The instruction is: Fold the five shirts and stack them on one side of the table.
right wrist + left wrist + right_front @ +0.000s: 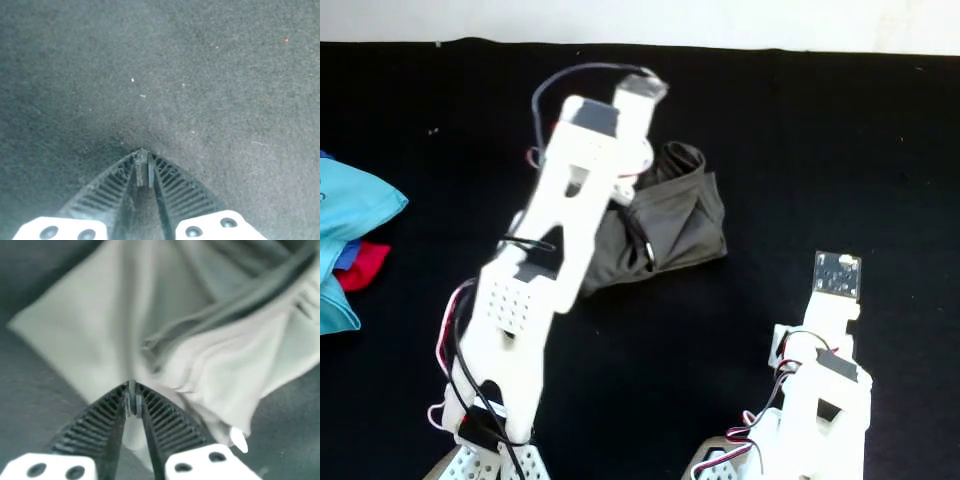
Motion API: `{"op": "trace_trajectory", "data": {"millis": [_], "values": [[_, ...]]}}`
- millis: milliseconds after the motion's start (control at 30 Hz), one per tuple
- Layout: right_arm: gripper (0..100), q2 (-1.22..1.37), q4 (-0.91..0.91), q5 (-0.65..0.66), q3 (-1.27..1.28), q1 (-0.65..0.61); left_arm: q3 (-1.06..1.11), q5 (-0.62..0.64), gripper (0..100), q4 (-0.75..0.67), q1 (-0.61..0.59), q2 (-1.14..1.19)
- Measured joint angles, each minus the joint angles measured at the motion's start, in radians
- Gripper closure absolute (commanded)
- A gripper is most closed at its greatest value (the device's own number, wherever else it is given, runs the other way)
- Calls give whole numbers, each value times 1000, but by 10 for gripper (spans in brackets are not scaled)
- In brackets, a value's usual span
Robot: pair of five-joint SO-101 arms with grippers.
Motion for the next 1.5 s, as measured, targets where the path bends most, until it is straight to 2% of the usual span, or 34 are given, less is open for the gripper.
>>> {"op": "trace_trajectory", "data": {"millis": [233, 433, 567, 767, 933, 1067, 1300, 1500], "values": [[992, 0, 0, 0, 0, 0, 6, 0, 992, 3, 192, 31], [992, 0, 0, 0, 0, 0, -51, 0, 992, 121, 292, 17], [992, 0, 0, 0, 0, 0, -103, 0, 992, 149, 265, -44], [992, 0, 0, 0, 0, 0, -110, 0, 992, 152, 78, -66], [992, 0, 0, 0, 0, 0, -110, 0, 992, 137, 23, 44], [992, 0, 0, 0, 0, 0, -109, 0, 992, 98, 57, 161], [992, 0, 0, 0, 0, 0, -141, 0, 992, 74, 184, 176], [992, 0, 0, 0, 0, 0, -267, 0, 992, 149, 293, 176]]}}
